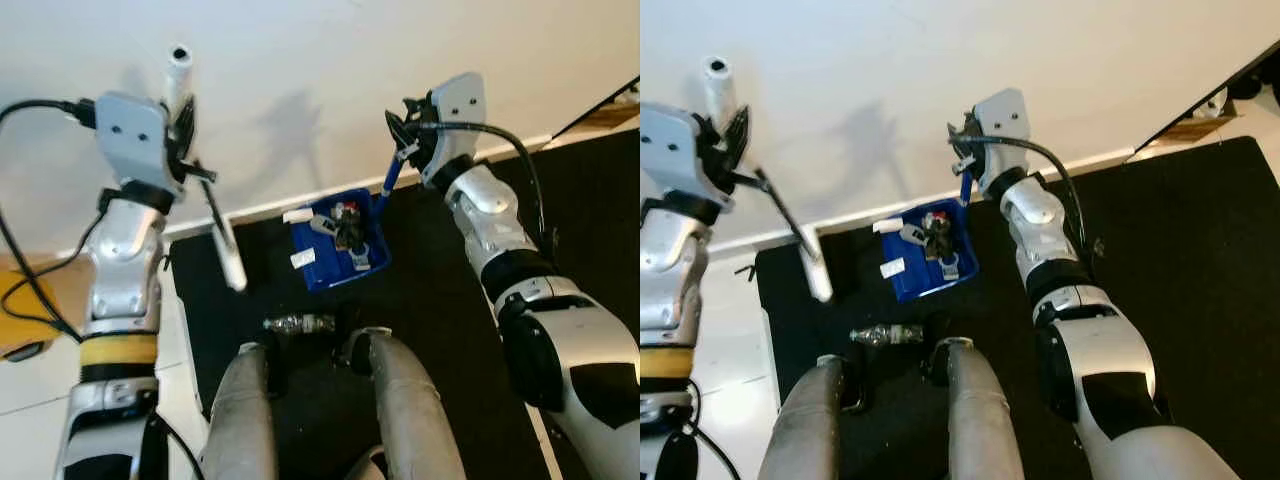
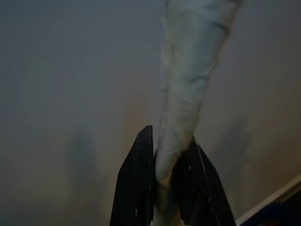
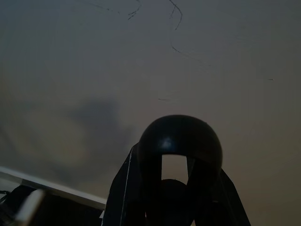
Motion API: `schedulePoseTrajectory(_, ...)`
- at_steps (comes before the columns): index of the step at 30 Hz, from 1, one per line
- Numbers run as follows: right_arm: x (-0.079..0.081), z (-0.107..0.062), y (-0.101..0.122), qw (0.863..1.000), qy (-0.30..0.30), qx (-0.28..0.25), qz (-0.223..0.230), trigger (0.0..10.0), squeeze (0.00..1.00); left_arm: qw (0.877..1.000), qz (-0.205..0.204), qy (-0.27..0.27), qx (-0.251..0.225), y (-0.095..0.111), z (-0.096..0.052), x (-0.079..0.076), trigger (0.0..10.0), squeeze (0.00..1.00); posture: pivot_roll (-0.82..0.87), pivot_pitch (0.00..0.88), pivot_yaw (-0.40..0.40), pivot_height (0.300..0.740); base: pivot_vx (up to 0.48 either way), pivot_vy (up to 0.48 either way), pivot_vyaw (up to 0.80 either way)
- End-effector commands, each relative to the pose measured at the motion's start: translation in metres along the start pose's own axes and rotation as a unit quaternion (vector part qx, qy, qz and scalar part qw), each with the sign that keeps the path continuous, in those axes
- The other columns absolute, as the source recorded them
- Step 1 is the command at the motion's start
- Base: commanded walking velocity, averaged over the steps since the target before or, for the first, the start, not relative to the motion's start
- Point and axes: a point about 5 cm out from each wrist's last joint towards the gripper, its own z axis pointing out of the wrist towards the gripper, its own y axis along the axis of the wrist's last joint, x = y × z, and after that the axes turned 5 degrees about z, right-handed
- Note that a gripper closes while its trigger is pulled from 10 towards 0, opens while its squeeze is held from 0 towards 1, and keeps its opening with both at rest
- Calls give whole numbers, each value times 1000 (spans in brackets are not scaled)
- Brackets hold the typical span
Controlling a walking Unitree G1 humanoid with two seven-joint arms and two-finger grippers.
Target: Sweep floor
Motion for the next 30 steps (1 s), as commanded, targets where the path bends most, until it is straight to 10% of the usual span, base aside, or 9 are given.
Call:
schedulePoseTrajectory(1, 13, -10, -28, 998, 18, 54, 26, 10000, 0, 1000, 27, 3, -1, -3, -5, 3, 10000, 0, -17, 458, -73, 740, 0, 0, 0)
schedulePoseTrajectory(9, 9, -8, -23, 998, 22, 49, 20, 10000, 0, 994, -51, 75, 65, -46, 8, -29, 10000, 0, -99, 508, -101, 740, 0, 0, 0)
schedulePoseTrajectory(21, 7, -15, -29, 998, 16, 51, 22, 10000, 0, 968, -240, 53, 47, -17, 57, -85, 10000, 0, -133, 530, -82, 740, 0, 0, 0)
schedulePoseTrajectory(30, 7, -14, -28, 998, 13, 50, 23, 10000, 0, 952, -303, 32, 17, 3, 67, -115, 10000, 0, -118, 524, -80, 740, 0, 0, 0)
